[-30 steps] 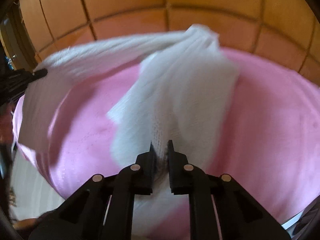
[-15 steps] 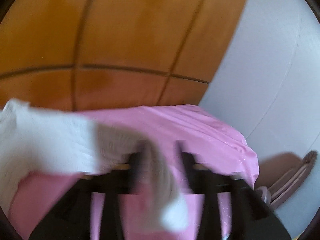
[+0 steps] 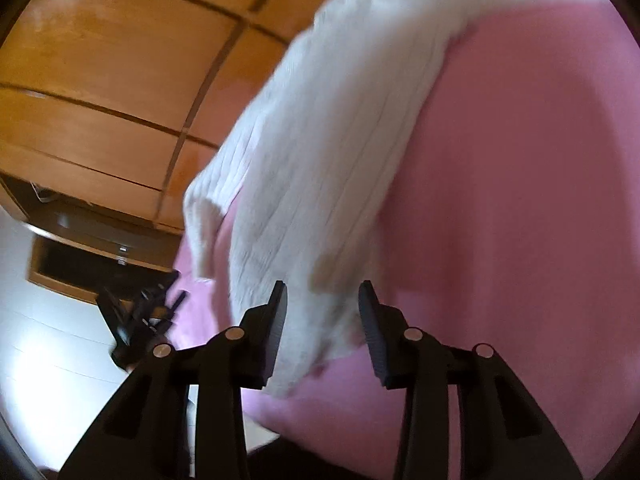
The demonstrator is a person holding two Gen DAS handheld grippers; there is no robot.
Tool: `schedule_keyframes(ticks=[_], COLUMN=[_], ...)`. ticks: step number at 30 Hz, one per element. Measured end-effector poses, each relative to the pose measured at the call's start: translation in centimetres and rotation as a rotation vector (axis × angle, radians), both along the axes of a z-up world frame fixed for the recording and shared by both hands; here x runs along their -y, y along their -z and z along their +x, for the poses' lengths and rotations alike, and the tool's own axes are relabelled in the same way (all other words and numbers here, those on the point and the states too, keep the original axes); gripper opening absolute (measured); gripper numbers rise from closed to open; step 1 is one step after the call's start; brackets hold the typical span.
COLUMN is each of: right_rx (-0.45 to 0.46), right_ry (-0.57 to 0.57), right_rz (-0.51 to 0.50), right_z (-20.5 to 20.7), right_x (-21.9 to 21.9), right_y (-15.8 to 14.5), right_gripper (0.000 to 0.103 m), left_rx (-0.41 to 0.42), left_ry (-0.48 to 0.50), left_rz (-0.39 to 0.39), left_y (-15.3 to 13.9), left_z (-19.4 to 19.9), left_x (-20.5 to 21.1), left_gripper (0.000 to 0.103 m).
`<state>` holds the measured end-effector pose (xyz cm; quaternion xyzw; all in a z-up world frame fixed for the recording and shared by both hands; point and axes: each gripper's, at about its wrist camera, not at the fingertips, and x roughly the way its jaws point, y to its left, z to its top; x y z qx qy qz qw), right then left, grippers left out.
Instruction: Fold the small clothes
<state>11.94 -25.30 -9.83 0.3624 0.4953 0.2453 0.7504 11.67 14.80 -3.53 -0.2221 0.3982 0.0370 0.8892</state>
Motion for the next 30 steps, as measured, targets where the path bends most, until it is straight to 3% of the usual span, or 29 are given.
schedule_keyframes(ticks=[2,6,12,13,14,15,17,19,22,25,30], right_rx=[-0.003,0.048,0.019,0.023,0.031,0.049,0.151,0.253,0.337,0.334,0.273], right_ry=[0.018,0.057,-0.004,-0.018,-0.014,-0.004,0.024,0.074,0.2,0.318,0.43], right_rz=[0.028,-0.008,0.054,0.015,-0.012,-0.009,-0.004,-0.038,-0.141,-0.25,-0.319], right_z=[0.5,-0.2,1.4,1.5,1.6,1.5,0.6,-0.4,-1.2,-0.7,0.1], right_x=[-1.3,-2.0,-4.7,-5.6,-5.8,-5.6,-3.8,-0.5,5.1,9.8,15.1], right_y=[0.6,-0.7,-0.3,-0.3,-0.7,-1.4,-4.7,-8.3,-11.7,-12.2,-10.7], right_gripper=[0.031,0.032,0.034,0.025,0.006,0.007,0.007,0.007,0.006,0.006,0.006], left_rx=[-0.007,-0.013,-0.039,-0.043,-0.047,-0.048,-0.041,-0.037,-0.046,-0.053,-0.077], left_ry=[0.014,0.03,0.062,0.071,0.085,0.097,0.151,0.205,0.278,0.333,0.416], left_rz=[-0.019,-0.073,-0.129,-0.137,-0.15,-0.155,-0.148,-0.155,-0.247,-0.316,-0.388], left_y=[0.4,1.1,2.5,2.7,2.8,2.8,2.7,2.7,3.2,3.6,3.9], left_z=[-1.2,-3.2,-4.6,-4.7,-4.8,-4.9,-5.0,-4.7,-3.7,-2.0,0.9], left_x=[0.6,1.4,3.1,3.5,3.7,3.9,4.7,5.5,6.5,8.5,12.9], left_gripper=[0.075,0.075,0.075,0.075,0.075,0.075,0.075,0.066,0.056,0.048,0.047])
